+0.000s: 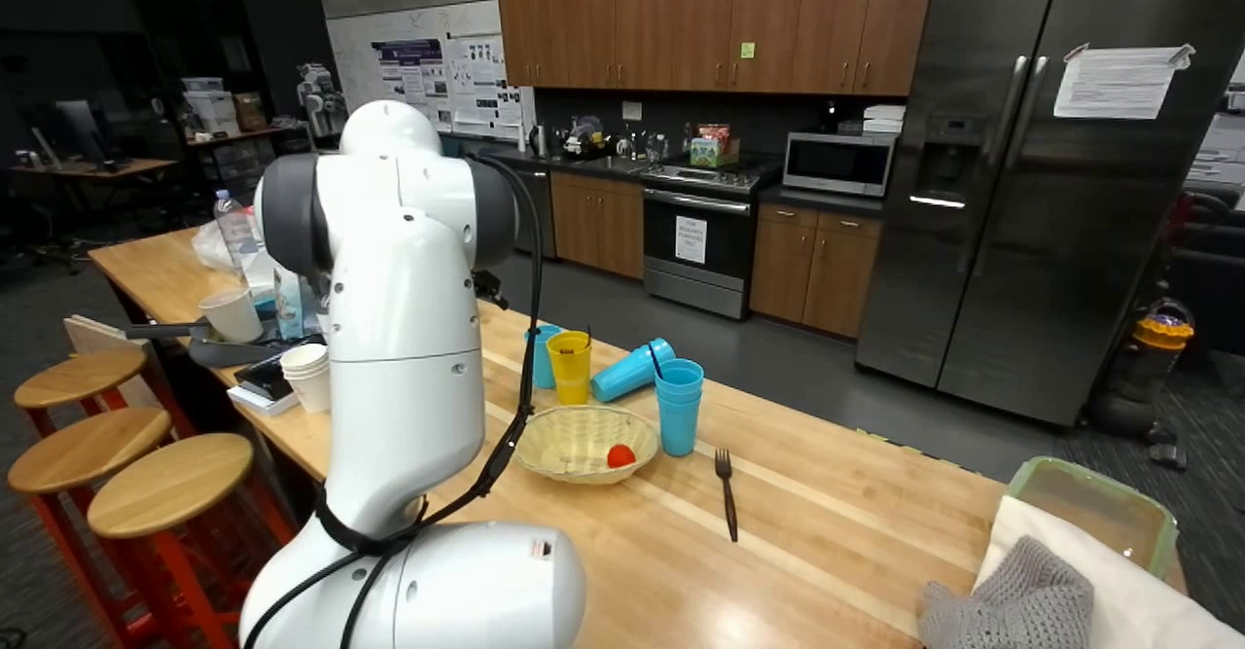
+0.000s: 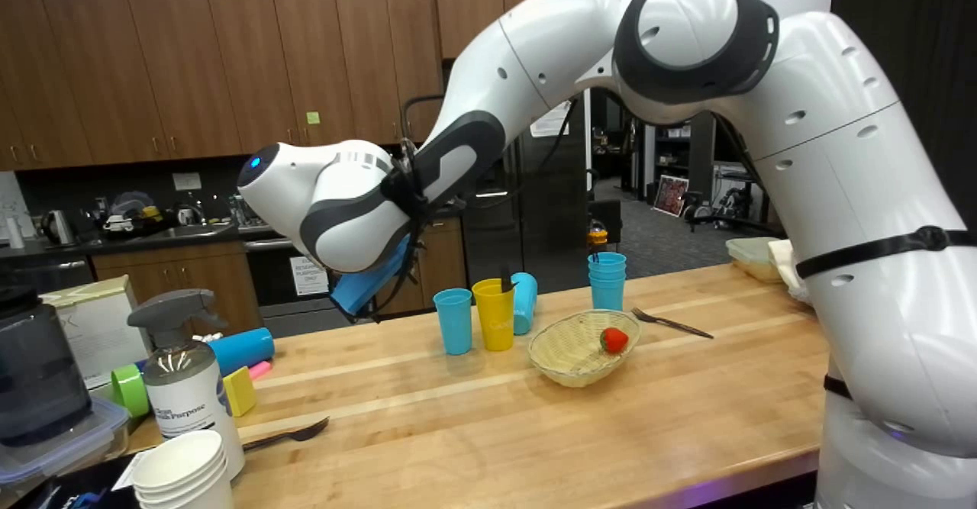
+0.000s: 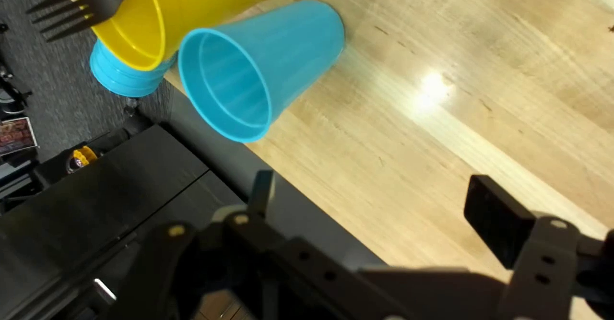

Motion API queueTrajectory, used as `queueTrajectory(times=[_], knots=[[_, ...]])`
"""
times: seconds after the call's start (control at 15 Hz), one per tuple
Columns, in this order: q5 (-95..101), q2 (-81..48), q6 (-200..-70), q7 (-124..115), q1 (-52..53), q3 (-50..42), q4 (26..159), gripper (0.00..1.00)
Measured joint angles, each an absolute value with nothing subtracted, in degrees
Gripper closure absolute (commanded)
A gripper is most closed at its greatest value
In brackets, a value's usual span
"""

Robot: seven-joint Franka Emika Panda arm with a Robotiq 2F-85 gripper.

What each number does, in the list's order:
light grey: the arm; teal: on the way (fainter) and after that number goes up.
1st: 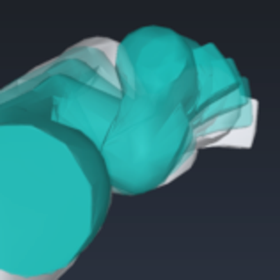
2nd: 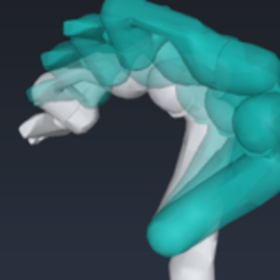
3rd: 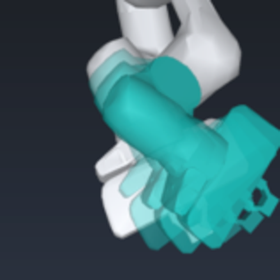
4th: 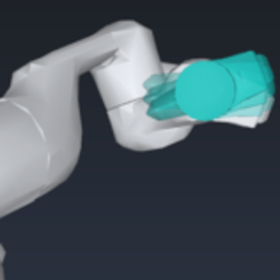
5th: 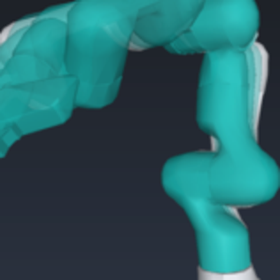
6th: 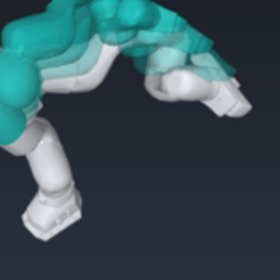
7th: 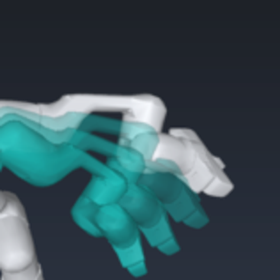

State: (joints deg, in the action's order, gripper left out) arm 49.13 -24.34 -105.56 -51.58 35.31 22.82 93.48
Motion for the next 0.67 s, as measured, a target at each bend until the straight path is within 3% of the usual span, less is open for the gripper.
queueTrajectory(times=[0.67], knots=[[49.13,-24.73,-105.56,-51.21,35.46,22.73,92.87,0.0]])
